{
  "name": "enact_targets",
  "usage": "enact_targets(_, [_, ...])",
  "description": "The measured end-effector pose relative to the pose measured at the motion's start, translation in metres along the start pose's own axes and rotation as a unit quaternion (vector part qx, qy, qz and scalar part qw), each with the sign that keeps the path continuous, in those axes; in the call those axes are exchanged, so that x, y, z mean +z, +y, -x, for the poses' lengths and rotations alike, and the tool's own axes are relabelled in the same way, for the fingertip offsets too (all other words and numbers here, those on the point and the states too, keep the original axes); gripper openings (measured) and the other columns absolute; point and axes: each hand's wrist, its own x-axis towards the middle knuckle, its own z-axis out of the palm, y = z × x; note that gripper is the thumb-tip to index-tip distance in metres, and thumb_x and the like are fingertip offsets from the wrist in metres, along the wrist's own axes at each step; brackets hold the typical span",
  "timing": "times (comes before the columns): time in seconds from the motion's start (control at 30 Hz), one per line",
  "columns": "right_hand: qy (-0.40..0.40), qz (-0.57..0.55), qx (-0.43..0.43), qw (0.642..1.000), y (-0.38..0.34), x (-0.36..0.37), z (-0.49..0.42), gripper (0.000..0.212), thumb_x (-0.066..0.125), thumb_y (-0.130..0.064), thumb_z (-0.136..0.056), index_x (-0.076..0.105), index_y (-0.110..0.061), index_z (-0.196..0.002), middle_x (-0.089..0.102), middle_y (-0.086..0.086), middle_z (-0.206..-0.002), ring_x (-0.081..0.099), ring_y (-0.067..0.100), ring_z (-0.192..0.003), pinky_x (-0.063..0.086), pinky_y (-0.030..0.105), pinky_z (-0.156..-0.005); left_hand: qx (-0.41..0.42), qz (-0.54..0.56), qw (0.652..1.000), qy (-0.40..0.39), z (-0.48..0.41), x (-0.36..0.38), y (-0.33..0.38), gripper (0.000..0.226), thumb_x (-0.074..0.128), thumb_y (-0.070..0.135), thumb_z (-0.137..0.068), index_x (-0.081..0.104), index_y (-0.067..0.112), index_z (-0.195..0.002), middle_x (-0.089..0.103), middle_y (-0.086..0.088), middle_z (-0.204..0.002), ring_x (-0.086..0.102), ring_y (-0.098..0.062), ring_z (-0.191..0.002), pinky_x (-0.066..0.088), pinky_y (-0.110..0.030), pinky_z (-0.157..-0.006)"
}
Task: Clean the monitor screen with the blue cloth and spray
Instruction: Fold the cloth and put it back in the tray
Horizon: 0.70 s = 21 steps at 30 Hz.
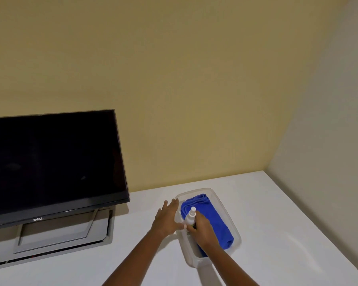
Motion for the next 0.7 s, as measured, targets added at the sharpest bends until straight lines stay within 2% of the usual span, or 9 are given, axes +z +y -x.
enact_targets(0.17, [-0.033,-0.019,-0.038,0.999,-0.007,0.004,-0.023,0.034,0.054,-0.02,-0.091,0.052,-0.01,-0.124,0.064,0.007,-0.115,0.061,0.019,-0.104,0.049,0.027,-0.091,-0.008,-0.013,0.999,-0.037,-0.009,0.003,-0.004,0.09,0.065,0.03,-0.081,0.006,0.014,-0.147,0.004,-0.003,-0.158,-0.007,-0.024,-0.145,0.002,-0.041,-0.117])
enact_targets(0.3, [-0.039,-0.02,-0.071,0.996,-0.011,0.006,-0.042,0.028,0.052,-0.014,-0.091,0.054,-0.011,-0.119,0.064,0.006,-0.109,0.06,0.017,-0.1,0.048,0.025,-0.085,-0.011,0.008,0.999,-0.044,-0.012,0.005,-0.007,0.092,0.067,0.03,-0.08,0.005,0.016,-0.147,0.003,-0.002,-0.158,-0.01,-0.024,-0.145,-0.001,-0.042,-0.117])
enact_targets(0.47, [-0.034,-0.019,-0.072,0.997,-0.011,0.012,-0.056,0.021,0.051,-0.019,-0.093,0.053,-0.01,-0.112,0.061,0.002,-0.101,0.056,0.011,-0.091,0.046,0.02,-0.078,-0.011,0.018,0.999,-0.04,-0.012,0.007,-0.008,0.092,0.066,0.03,-0.081,0.004,0.019,-0.147,0.003,-0.002,-0.158,-0.009,-0.023,-0.145,0.001,-0.042,-0.117])
enact_targets(0.57, [-0.046,0.005,-0.074,0.996,-0.007,0.014,-0.055,0.031,0.05,-0.016,-0.094,0.046,-0.011,-0.124,0.058,0.001,-0.116,0.057,0.017,-0.107,0.045,0.023,-0.088,-0.014,0.03,0.999,-0.041,-0.01,0.006,-0.008,0.092,0.066,0.029,-0.081,0.004,0.019,-0.147,0.002,-0.002,-0.158,-0.008,-0.022,-0.145,0.002,-0.042,-0.117])
enact_targets(0.63, [-0.058,0.012,-0.072,0.996,-0.003,0.015,-0.051,0.038,0.047,-0.015,-0.094,0.041,-0.016,-0.132,0.052,-0.003,-0.128,0.05,0.018,-0.121,0.039,0.022,-0.096,-0.014,0.033,0.998,-0.042,-0.009,0.006,-0.008,0.092,0.066,0.029,-0.081,0.003,0.019,-0.147,0.002,-0.002,-0.158,-0.007,-0.022,-0.146,0.002,-0.042,-0.117])
enact_targets(0.7, [-0.044,0.03,-0.067,0.996,-0.003,0.013,-0.045,0.027,0.043,-0.028,-0.097,0.05,-0.03,-0.123,0.06,-0.008,-0.121,0.055,0.016,-0.117,0.043,0.02,-0.091,-0.01,0.035,0.998,-0.046,-0.006,0.005,-0.008,0.09,0.064,0.03,-0.082,0.003,0.018,-0.147,0.002,-0.002,-0.158,-0.006,-0.022,-0.146,0.002,-0.042,-0.118])
